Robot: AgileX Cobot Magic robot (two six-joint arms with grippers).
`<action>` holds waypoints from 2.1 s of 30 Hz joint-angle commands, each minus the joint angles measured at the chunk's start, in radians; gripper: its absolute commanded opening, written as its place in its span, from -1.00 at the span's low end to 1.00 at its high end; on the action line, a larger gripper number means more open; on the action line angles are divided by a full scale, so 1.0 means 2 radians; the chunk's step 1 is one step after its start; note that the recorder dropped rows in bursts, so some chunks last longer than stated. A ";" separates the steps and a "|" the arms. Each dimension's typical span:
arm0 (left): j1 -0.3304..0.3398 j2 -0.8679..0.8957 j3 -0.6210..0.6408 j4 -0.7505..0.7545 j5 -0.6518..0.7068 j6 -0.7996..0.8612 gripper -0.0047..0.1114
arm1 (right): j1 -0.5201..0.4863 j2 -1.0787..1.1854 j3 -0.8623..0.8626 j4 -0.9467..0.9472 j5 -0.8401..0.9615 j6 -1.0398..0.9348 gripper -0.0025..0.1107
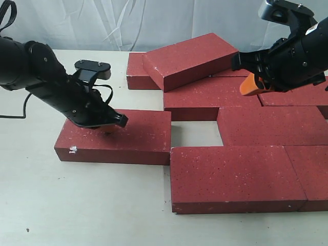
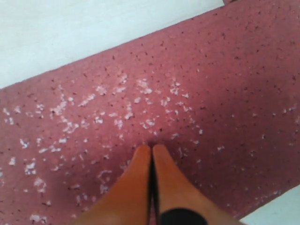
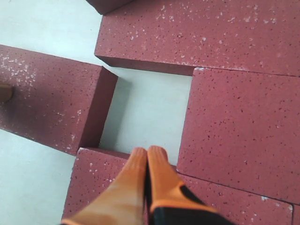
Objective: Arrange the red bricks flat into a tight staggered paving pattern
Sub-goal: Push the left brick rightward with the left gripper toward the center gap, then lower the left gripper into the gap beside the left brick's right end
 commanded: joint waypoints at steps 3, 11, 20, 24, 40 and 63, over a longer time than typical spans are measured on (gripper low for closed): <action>-0.003 0.004 0.004 -0.031 0.006 -0.004 -0.92 | -0.001 0.000 -0.002 0.000 -0.003 -0.002 -0.97; 0.023 -0.014 0.003 -0.021 -0.006 -0.029 -0.92 | -0.001 0.000 -0.002 0.000 -0.003 -0.002 -0.97; 0.023 -0.078 -0.010 -0.005 0.043 0.034 -0.92 | -0.001 0.000 -0.002 -0.003 -0.002 -0.002 -0.97; 0.023 -0.088 -0.010 -0.038 0.092 0.127 -0.92 | -0.001 0.000 -0.002 -0.008 0.000 -0.002 -0.97; -0.091 0.009 -0.003 0.012 0.112 0.214 -0.92 | -0.001 0.000 -0.002 -0.008 -0.005 -0.002 -0.97; -0.091 0.024 -0.003 -0.026 0.050 0.215 -0.92 | -0.001 0.000 -0.002 -0.008 -0.004 -0.002 -0.97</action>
